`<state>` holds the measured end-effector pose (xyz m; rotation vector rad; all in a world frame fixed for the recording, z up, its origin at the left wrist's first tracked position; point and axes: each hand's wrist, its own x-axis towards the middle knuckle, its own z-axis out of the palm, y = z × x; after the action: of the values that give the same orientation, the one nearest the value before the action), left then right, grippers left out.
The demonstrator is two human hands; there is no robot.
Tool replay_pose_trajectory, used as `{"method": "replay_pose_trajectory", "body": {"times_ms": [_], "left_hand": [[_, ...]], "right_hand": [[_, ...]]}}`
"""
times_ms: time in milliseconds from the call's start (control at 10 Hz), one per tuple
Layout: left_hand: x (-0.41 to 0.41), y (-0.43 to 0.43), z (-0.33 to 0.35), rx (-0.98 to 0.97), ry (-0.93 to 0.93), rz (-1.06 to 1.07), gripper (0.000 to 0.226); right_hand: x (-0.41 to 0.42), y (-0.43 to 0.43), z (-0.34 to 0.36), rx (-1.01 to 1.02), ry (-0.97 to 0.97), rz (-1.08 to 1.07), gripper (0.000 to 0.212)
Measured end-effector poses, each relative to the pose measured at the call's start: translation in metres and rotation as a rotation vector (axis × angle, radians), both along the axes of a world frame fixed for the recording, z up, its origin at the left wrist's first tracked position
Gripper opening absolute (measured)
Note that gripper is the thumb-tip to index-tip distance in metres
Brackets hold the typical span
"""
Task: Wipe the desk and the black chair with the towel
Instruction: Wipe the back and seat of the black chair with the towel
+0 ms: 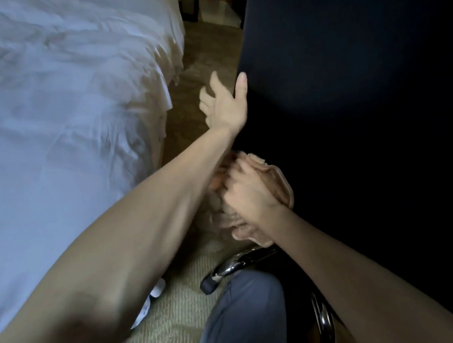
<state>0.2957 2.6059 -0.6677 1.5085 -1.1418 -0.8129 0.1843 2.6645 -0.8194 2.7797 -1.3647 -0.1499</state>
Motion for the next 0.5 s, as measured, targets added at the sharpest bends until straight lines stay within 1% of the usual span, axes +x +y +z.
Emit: {"method": "replay_pose_trajectory", "body": {"times_ms": [100,200,300,400,500], "left_hand": [[-0.037,0.029,0.000,-0.049,0.082,-0.080,0.076],[-0.062,0.026,-0.006,-0.096,0.196,-0.105,0.078],[-0.055,-0.012,-0.009,-0.063,0.012,-0.136,0.084],[-0.047,-0.036,-0.001,0.148,-0.051,-0.087,0.081],[-0.043,-0.014,0.006,0.071,-0.021,-0.048,0.092]], "right_hand": [[0.009,0.022,0.040,-0.014,0.314,0.114,0.041],[0.022,0.045,0.066,-0.269,0.275,-0.118,0.038],[-0.005,0.039,0.049,-0.124,0.383,-0.030,0.048],[-0.019,0.049,0.040,-0.170,0.492,0.044,0.036],[-0.007,0.048,0.038,-0.201,0.536,0.095,0.040]]}}
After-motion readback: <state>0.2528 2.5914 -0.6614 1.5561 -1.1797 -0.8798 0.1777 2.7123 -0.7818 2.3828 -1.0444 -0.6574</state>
